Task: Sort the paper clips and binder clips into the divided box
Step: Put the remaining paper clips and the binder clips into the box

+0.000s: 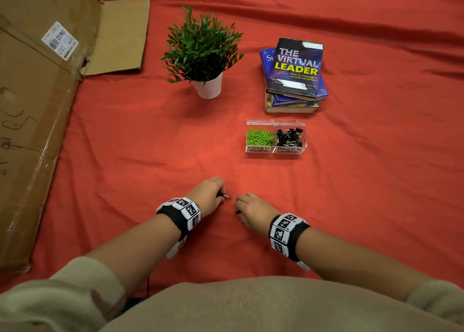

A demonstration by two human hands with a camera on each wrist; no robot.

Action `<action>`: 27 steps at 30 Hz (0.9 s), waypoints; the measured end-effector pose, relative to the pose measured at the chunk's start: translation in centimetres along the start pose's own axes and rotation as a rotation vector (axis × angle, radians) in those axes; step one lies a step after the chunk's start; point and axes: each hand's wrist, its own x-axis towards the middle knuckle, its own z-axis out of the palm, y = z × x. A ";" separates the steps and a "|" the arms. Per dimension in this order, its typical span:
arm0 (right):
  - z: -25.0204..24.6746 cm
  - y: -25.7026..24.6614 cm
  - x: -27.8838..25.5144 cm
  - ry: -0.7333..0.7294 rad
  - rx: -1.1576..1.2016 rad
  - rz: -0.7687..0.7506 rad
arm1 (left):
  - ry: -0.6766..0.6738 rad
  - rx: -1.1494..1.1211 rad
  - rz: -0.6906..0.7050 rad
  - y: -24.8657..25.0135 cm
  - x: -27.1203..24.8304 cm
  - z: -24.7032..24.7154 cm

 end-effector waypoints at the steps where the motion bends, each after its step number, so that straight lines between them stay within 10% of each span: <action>1: 0.0 -0.1 0.0 -0.007 0.008 -0.001 | -0.005 -0.017 -0.012 0.0 0.1 -0.1; 27: -1.5 4.4 -5.8 -0.123 0.013 0.147 | 0.125 -0.283 0.016 11.1 10.3 -4.6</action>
